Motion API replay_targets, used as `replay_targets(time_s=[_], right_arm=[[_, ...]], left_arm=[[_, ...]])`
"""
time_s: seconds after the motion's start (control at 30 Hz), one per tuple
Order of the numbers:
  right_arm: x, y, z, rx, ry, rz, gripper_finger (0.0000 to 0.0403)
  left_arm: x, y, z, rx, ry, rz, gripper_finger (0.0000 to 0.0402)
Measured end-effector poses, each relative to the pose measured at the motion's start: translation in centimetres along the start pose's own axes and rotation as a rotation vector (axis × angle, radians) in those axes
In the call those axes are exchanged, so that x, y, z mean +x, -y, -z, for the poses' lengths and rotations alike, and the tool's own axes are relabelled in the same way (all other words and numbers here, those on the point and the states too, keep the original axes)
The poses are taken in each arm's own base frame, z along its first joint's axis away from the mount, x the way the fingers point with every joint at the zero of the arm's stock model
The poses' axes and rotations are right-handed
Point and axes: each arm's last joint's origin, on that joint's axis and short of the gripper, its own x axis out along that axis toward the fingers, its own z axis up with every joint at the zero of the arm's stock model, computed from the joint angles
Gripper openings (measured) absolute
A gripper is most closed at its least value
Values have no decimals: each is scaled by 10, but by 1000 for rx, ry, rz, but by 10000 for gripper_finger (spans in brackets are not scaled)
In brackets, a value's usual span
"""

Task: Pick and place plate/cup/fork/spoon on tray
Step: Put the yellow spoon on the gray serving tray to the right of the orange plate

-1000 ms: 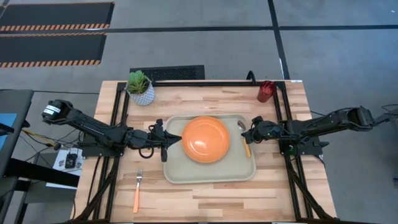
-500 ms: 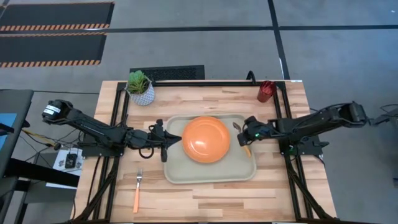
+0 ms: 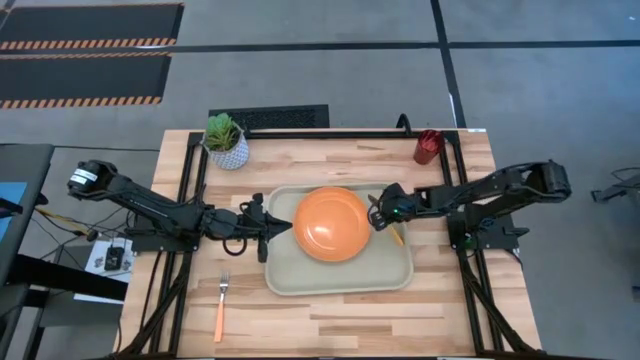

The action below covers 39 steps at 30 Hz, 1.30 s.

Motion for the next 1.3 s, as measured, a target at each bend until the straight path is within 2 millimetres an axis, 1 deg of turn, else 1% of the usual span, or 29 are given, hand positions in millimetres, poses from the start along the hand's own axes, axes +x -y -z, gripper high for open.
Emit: replay_targets(time_s=[0.17,0.3,0.43,0.67,0.83,1.03,1.17,1.3], right_arm=[[11,0,-2,1,-38,43,39],[13,-2,-3,-22,-45,56,44],[10,-6,-6,-48,-53,78,60],[1,-10,-14,-112,-62,171,98],[-5,-14,-19,-150,-75,204,124],[-8,-14,-17,-104,-108,246,154],[-8,-15,-16,-56,-106,246,158],[-9,-16,-13,-24,-102,247,143]], left_arm=[[0,0,0,0,0,2,0],[0,1,0,1,-2,5,0],[0,1,0,1,-2,7,0],[0,1,1,2,-4,6,0],[0,1,1,5,-9,5,0],[0,1,1,5,-9,5,0],[0,1,1,5,-9,5,0],[0,1,1,-3,-11,4,0]])
